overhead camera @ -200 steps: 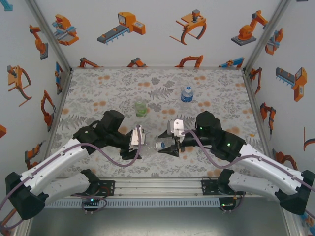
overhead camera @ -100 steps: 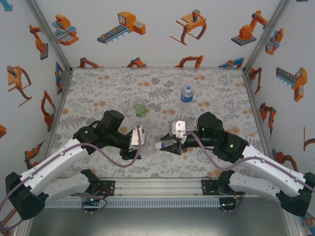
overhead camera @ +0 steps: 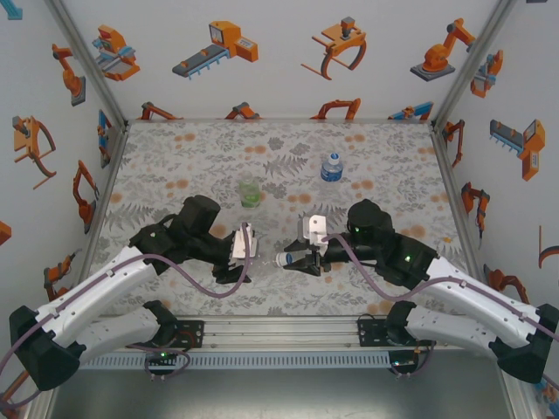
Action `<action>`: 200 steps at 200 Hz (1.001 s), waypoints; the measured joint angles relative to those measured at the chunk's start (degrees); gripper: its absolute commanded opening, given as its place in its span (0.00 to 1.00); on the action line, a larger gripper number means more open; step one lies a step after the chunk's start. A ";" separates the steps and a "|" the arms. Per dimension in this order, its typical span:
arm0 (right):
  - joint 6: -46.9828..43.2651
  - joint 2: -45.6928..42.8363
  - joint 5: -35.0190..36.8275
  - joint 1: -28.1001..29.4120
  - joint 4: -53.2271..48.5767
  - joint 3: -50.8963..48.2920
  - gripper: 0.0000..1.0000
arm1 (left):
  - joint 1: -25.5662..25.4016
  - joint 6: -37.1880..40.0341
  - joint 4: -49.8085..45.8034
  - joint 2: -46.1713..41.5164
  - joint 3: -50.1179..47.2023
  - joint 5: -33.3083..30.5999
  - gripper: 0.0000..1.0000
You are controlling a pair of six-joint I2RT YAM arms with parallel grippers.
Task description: Screw on the bottle caps
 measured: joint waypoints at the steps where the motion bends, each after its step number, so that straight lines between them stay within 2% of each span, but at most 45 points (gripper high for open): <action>1: 0.00 0.02 -0.02 0.00 0.00 0.00 0.37 | 0.00 -0.02 0.00 0.00 0.00 0.00 0.04; 45: 2.69 0.00 0.28 0.00 0.68 -0.20 0.16 | 0.00 0.17 -0.20 -0.31 0.00 -0.02 0.03; 62: 7.02 0.00 1.49 0.00 2.27 -1.16 0.09 | 0.00 0.17 -0.59 -0.33 0.00 -0.46 0.03; 75: 12.44 -0.02 3.28 0.02 3.69 -2.19 0.00 | 0.07 0.17 -1.07 -0.33 0.00 -1.16 0.02; 98: 27.10 0.33 8.50 0.17 5.57 -3.28 0.00 | 0.11 0.15 -1.27 -0.33 0.00 -3.39 0.02; 156: 74.34 4.63 20.39 0.20 5.16 -3.34 0.00 | 0.87 -0.11 -1.92 -0.42 -0.02 -9.57 0.02; 173: 82.62 5.14 22.38 0.20 4.35 -3.34 0.00 | 1.01 -0.35 -1.90 -0.42 -0.02 -10.60 0.02; 187: 86.14 5.22 23.63 0.22 3.37 -3.15 0.00 | 1.14 -0.48 -1.66 -0.50 -0.02 -10.88 0.02; 200: 87.17 5.20 24.52 0.33 1.90 -2.23 0.14 | 1.14 -0.55 -1.16 -0.50 -0.02 -10.82 0.02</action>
